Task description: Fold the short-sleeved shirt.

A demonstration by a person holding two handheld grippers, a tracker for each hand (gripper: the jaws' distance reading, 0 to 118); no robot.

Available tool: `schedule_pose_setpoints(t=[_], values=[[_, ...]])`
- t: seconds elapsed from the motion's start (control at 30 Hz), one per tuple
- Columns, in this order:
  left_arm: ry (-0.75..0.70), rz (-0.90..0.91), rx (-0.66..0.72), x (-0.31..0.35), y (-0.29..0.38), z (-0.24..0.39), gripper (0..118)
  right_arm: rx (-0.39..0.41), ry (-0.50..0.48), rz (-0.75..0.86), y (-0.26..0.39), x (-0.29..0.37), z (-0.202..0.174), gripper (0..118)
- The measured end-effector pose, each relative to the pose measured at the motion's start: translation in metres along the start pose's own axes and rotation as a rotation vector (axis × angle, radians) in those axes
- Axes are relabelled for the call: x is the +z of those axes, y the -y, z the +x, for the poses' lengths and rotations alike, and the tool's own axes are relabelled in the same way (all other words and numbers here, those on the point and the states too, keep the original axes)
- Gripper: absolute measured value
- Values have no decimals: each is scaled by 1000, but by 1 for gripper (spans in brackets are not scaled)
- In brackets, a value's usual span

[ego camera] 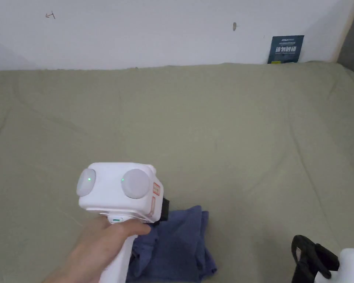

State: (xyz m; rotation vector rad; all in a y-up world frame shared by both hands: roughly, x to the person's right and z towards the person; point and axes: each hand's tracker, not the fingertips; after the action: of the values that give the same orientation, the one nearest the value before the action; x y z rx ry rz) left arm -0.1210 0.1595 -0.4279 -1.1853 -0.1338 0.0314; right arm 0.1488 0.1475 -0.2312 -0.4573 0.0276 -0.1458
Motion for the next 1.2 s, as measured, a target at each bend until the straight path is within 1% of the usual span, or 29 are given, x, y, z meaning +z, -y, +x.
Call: schedule_pose_setpoints(t=[0.07, 0.1, 0.13, 0.17, 0.23, 0.27, 0.3, 0.37, 0.47, 0.5, 0.53, 0.57, 0.6, 0.63, 0.67, 0.7, 0.73, 0.83, 0.9, 0.93, 1.0, 1.03, 1.07, 1.1, 1.2], values=[[3, -46, -6, -28, -1, 17, 10, -8, 13, -5, 0, 1, 4, 0], [-11, -74, 3, -36, 0, 28, 13, -12, 17, -8, 0, 2, 7, 0], [-20, -86, 9, -46, 1, 34, 19, -14, 19, -10, 0, 3, 9, 0], [11, -80, 6, -56, 1, 37, 39, -14, 25, -14, 0, 3, 11, 0], [123, -63, 43, -60, 4, 42, 98, -15, 38, -16, 2, 4, 16, 0], [170, -69, 50, -58, 5, 43, 118, -14, 44, -20, 3, 5, 18, 0], [189, -27, 89, -52, 6, 42, 116, -13, 52, -27, 4, 5, 20, 0], [157, -37, 50, -41, 2, 36, 116, -18, 63, -40, 6, 3, 23, 0], [198, -10, 47, -6, -1, 14, 115, -40, 60, -50, 7, 0, 24, 0], [218, 8, 59, 10, 2, 5, 112, -43, 58, -51, 7, -1, 23, 0], [232, 24, 65, 22, 3, -3, 107, -43, 56, -51, 7, -3, 21, 0], [259, 59, 78, 34, 6, -13, 83, -40, 54, -52, 7, -5, 18, 0], [298, 120, 77, 42, 10, -23, 45, -35, 49, -55, 7, -6, 16, 0], [347, 162, 75, 41, 9, -35, 0, -30, 42, -58, 7, -8, 14, 0], [369, 141, 100, 39, 10, -46, 0, -25, 35, -63, 7, -9, 11, 0], [393, 187, 142, 38, 8, -54, 0, -20, 27, -65, 7, -10, 9, 0], [424, 155, 137, 32, 8, -61, 0, -16, 23, -70, 8, -11, 7, 0], [586, 142, 189, 12, 17, -67, 0, -2, 13, -80, 10, -11, 1, 0], [686, 83, 212, -14, 21, -62, 0, 5, 13, -92, 11, -11, -1, 0], [675, 69, 228, -26, 22, -58, 0, 5, 15, -97, 11, -11, -1, 0], [680, 45, 212, -55, 24, -51, 0, 6, 18, -106, 11, -10, -2, 0], [693, 20, 214, -70, 29, -48, 0, 8, 22, -110, 11, -10, -2, 0], [706, -22, 252, -86, 34, -45, 0, 13, 24, -114, 11, -10, -2, 0], [744, -46, 252, -99, 38, -43, 0, 17, 27, -118, 11, -10, -2, 0], [796, -64, 306, -120, 47, -39, 0, 27, 17, -136, 12, -13, -1, 0]])
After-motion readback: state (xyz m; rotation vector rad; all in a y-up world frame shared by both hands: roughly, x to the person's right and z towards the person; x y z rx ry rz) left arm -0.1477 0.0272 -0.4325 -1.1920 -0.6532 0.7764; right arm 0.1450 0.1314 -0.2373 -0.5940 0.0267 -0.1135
